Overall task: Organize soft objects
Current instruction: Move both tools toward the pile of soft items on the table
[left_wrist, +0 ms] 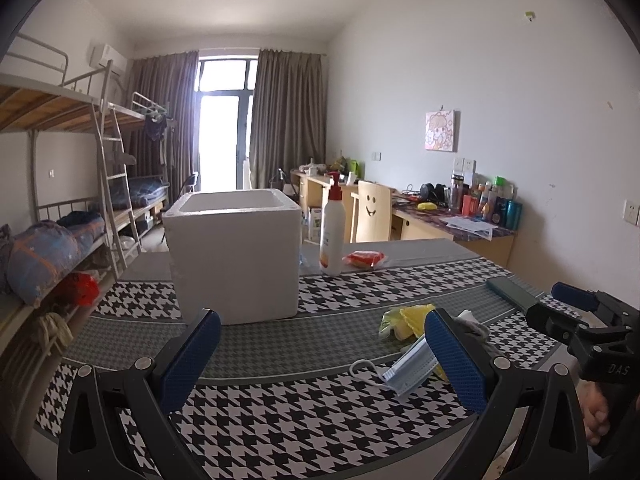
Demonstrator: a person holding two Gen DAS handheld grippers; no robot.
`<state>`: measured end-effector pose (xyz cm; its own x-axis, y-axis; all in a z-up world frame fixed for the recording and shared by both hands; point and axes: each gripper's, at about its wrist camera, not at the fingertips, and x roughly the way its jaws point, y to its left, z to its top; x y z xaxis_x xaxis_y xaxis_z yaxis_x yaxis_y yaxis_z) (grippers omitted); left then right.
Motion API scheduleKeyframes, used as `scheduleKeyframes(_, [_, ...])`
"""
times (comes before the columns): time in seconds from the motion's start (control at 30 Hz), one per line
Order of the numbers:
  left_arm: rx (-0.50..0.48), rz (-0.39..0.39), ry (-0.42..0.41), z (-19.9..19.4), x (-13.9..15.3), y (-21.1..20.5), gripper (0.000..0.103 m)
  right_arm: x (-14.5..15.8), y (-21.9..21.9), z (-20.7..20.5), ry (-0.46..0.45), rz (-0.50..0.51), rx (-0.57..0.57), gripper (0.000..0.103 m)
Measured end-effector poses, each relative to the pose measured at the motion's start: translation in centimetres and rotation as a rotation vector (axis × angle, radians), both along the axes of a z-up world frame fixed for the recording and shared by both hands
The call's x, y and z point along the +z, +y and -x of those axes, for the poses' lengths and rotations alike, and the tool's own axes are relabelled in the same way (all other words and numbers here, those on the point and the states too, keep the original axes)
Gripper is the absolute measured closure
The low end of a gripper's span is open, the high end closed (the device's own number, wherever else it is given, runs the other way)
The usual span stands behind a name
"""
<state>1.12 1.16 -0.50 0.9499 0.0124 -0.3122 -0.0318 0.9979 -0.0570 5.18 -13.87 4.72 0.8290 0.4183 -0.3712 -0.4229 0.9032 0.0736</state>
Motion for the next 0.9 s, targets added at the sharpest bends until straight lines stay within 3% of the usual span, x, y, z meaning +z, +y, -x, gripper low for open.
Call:
scheduleKeyframes(0.53, [-0.017, -0.004, -0.002, 0.3, 0.2, -0.3, 0.001, -0.8, -0.3, -0.7, 0.012, 0.003, -0.012, 0.006])
scheduleKeyframes(0.9, [-0.076, -0.022, 0.057, -2.0, -0.3, -1.3, 0.001, -2.0, -0.4, -2.3, 0.048, 0.035, -0.033, 0.006])
